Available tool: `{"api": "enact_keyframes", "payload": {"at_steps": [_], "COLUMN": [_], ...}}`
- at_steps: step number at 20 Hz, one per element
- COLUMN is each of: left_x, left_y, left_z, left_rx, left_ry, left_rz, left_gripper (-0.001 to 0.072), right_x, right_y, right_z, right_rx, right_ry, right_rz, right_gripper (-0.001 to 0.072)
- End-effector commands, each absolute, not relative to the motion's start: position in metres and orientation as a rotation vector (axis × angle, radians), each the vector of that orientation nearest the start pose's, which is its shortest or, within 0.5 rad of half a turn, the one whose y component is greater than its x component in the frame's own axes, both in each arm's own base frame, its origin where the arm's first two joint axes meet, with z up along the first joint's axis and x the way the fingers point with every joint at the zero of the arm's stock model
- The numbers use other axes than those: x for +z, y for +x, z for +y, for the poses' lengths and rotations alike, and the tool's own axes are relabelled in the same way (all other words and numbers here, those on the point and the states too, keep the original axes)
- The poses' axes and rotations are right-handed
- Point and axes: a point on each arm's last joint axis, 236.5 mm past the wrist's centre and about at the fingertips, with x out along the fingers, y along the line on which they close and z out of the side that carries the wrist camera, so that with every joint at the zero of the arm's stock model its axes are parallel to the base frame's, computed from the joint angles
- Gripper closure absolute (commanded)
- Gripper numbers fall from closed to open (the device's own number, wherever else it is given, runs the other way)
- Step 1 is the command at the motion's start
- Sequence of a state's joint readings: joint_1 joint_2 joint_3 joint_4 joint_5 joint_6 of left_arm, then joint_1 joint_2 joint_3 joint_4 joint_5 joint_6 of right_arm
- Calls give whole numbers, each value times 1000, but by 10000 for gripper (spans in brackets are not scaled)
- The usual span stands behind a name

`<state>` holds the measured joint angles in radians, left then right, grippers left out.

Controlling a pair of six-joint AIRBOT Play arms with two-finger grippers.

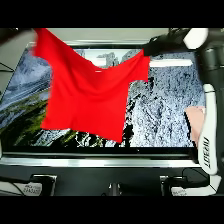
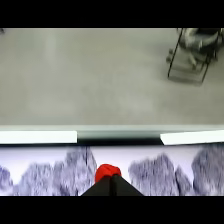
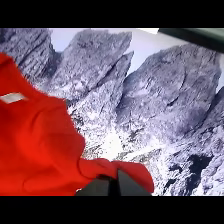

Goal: Fold the shirts.

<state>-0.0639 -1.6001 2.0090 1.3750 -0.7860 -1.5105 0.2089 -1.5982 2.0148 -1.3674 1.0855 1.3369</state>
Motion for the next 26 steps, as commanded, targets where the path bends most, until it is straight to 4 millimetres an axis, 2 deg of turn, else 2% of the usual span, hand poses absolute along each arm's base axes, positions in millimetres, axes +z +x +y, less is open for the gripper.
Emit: {"api": "enact_keyframes", "payload": {"at_steps": [1, 2, 3, 4, 5, 6, 8, 11, 14, 17, 19, 21, 23, 26], "left_x": [116, 87, 61, 45, 33, 27, 24, 10, -25, -64, -87, -96, -90, -84], "left_y": [566, 553, 536, 516, 493, 470, 436, 399, 352, 317, 308, 313, 328, 346], "left_z": [-105, -111, -117, -123, -130, -137, -150, -184, -221, -245, -255, -264, -275, -285], "left_rx": [-245, -242, -244, -266, -303, -355, -423, -448, -412, -310, -230, -199, -183, -134], "left_ry": [-82, -104, -119, -125, -145, -166, -202, -326, -556, -847, -965, -967, -1005, -1099], "left_rz": [906, 1023, 1141, 1249, 1361, 1455, 1554, 1559, 1530, 1507, 1484, 1420, 1330, 1238], "left_gripper": [683, 666, 470, 150, 32, 32, 36, 41, 42, 43, 44, 45, 102, 107], "right_x": [146, 136, 128, 124, 121, 117, 107, 101, 101, 102, 102, 102, 102, 103], "right_y": [542, 536, 530, 525, 519, 514, 496, 483, 483, 484, 485, 484, 485, 486], "right_z": [158, 156, 151, 146, 140, 135, 129, 126, 127, 127, 128, 128, 128, 128], "right_rx": [431, 444, 457, 460, 462, 467, 521, 562, 564, 563, 564, 565, 564, 562], "right_ry": [-150, -187, -239, -283, -323, -365, -452, -496, -494, -494, -492, -492, -492, -492], "right_rz": [836, 879, 913, 937, 963, 989, 1058, 1108, 1109, 1105, 1100, 1101, 1100, 1093], "right_gripper": [694, 694, 694, 694, 694, 694, 694, 694, 694, 694, 693, 693, 693, 693]}}
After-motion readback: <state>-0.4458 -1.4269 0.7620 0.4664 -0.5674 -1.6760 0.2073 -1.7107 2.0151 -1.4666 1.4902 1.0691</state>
